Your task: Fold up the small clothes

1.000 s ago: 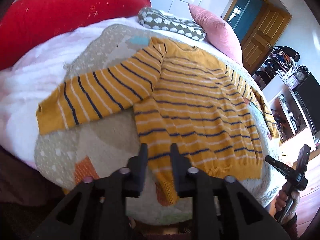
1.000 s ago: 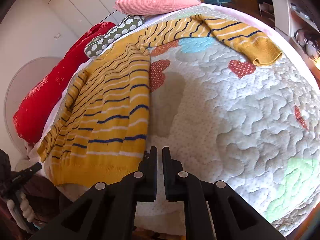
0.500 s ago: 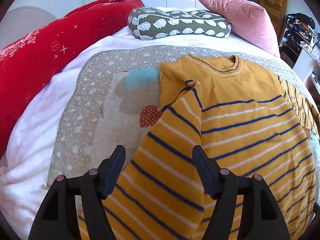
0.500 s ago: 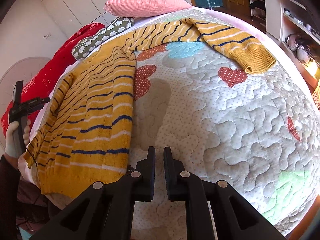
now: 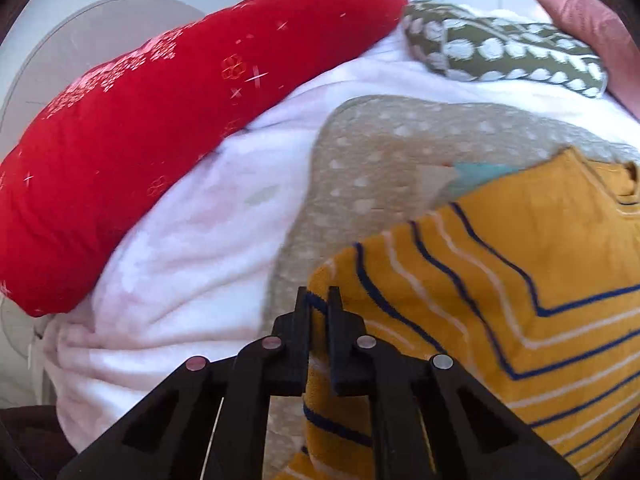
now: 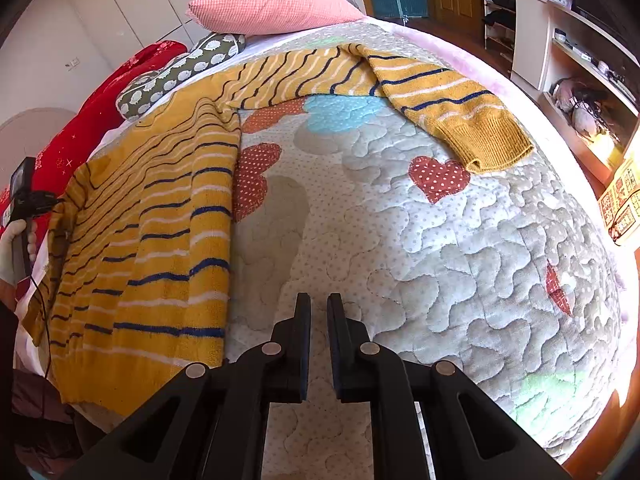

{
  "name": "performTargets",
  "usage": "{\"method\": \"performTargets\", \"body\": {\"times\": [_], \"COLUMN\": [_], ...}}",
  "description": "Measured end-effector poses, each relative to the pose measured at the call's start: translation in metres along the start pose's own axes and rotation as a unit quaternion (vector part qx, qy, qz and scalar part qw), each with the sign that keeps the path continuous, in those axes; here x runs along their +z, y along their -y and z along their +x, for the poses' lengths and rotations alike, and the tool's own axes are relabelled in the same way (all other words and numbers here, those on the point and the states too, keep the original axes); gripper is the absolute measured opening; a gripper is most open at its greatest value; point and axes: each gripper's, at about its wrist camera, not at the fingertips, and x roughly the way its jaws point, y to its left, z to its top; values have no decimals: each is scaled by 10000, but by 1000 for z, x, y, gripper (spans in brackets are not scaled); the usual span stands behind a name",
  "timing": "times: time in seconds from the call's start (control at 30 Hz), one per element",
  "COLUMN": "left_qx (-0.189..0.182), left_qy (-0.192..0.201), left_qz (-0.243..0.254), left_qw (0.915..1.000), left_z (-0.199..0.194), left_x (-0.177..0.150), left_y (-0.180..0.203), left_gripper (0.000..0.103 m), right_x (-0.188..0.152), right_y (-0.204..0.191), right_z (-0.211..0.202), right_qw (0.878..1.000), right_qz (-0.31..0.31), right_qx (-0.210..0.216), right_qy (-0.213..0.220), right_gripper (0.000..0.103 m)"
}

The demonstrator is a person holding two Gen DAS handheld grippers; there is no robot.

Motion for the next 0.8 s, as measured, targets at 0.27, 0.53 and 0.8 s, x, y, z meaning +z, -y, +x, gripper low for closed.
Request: {"method": "performTargets", "body": {"times": [0.27,0.53,0.8], "left_qx": [-109,-897,-2232], "left_qy": [-61,557,306], "left_qz": [-838,-680,-999], "left_qw": [9964,9921,9692], "left_z": [-12,-120,-172], "left_x": [-44,-133,-213], "left_y": [-60,-62,-11], "left_gripper": [10,36,43], "right_x": [11,47,77], "right_y": [11,58,45], "right_z": [-11,-39,19], "right_qw": [9997,9942,9684], "right_qz": [192,164,-1614], "right_qx": [68,-533,-1665], "right_qy": [147,924,921], "right_gripper": [9,53,53]}}
